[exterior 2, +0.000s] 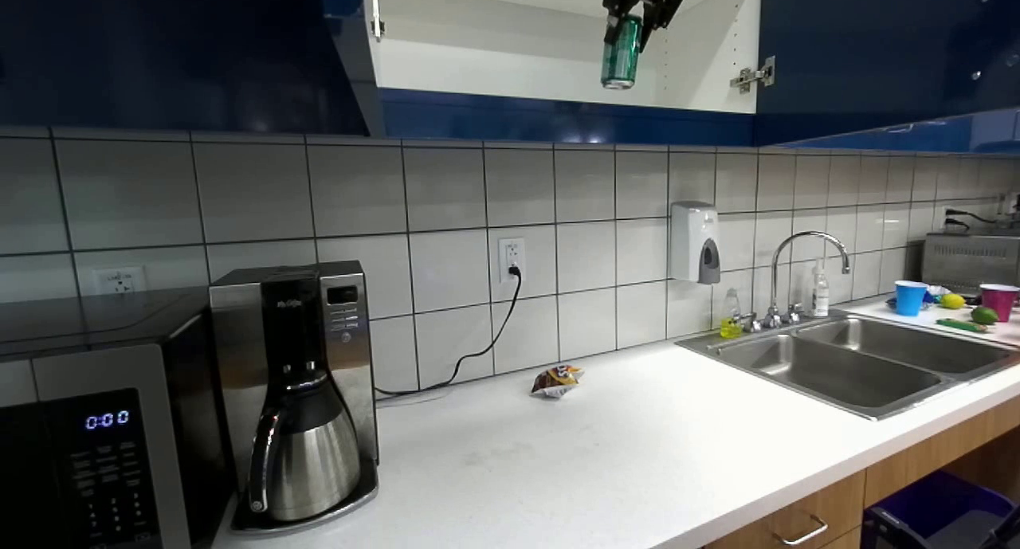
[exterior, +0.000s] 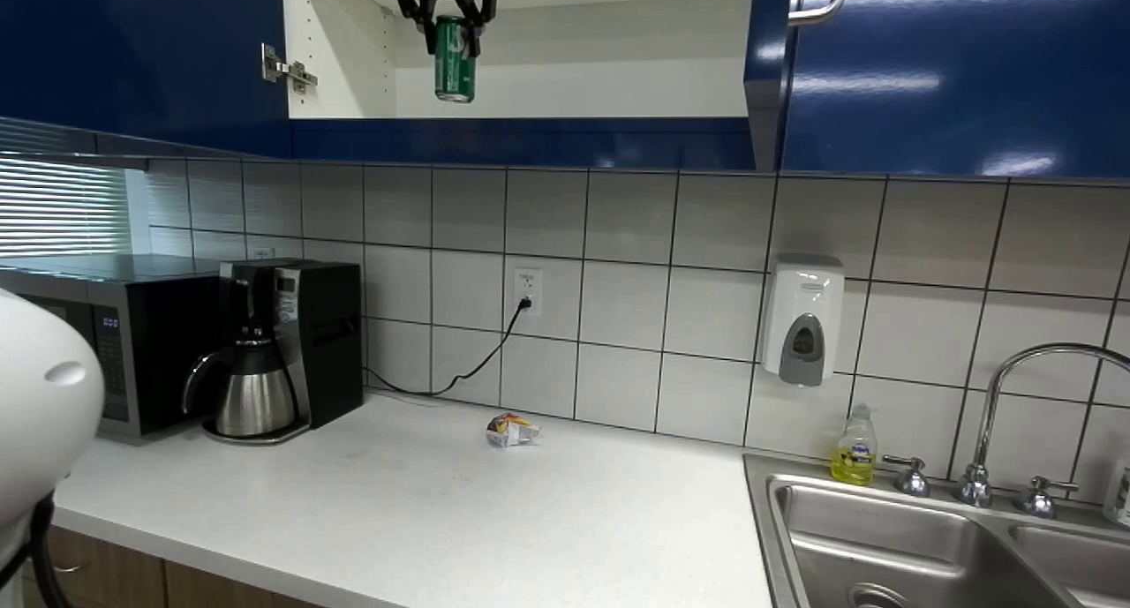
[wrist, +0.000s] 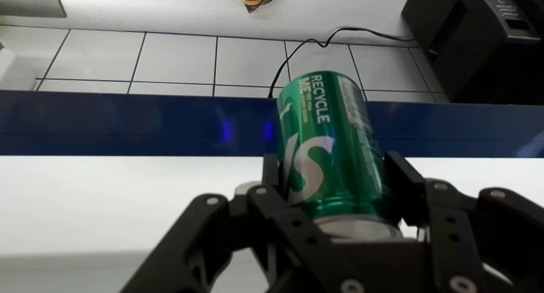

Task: Put the can inside the cupboard

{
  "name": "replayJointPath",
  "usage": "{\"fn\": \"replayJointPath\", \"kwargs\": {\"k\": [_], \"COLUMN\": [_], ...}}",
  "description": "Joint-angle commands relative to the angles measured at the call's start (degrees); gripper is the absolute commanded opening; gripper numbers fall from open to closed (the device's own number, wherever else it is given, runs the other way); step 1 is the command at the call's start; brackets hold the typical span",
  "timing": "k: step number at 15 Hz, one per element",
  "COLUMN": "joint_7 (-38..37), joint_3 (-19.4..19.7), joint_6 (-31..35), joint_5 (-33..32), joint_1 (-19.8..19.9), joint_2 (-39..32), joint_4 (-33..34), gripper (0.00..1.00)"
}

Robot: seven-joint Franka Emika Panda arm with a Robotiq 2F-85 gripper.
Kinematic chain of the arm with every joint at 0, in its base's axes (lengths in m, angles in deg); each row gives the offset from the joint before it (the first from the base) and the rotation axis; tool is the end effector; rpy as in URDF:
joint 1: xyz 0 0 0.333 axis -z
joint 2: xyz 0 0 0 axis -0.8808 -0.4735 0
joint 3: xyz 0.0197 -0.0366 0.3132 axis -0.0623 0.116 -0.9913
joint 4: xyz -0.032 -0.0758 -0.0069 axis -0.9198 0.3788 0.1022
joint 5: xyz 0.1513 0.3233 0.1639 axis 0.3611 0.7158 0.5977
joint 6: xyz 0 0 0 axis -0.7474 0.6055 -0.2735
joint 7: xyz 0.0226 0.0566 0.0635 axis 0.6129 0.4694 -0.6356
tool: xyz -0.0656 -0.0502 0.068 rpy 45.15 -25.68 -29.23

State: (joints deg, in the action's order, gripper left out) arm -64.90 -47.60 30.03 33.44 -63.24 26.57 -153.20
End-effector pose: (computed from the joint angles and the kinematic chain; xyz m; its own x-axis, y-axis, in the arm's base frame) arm 0.4611 -0.0140 0.7890 0.8164 0.1326 0.5621 0.1665 -0.9860 -0.0092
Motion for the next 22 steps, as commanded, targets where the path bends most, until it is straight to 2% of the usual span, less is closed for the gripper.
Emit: {"fn": "replayJointPath", "kwargs": {"k": [1, 12, 22], "joint_7": [-3.29, -7.81, -10.39], "joint_3": [-1.15, -1.95, -0.49], "joint_6": [-3.62, -7.54, -11.47], "joint_5": [-2.0, -3.84, -4.46], "joint_1": [0.55, 0.65, 0.13], "joint_2": [-4.54, -16.7, -27.3], "joint_4": [8.71, 24.3, 36.69], "gripper": [0.38, 0.38, 0.38]}}
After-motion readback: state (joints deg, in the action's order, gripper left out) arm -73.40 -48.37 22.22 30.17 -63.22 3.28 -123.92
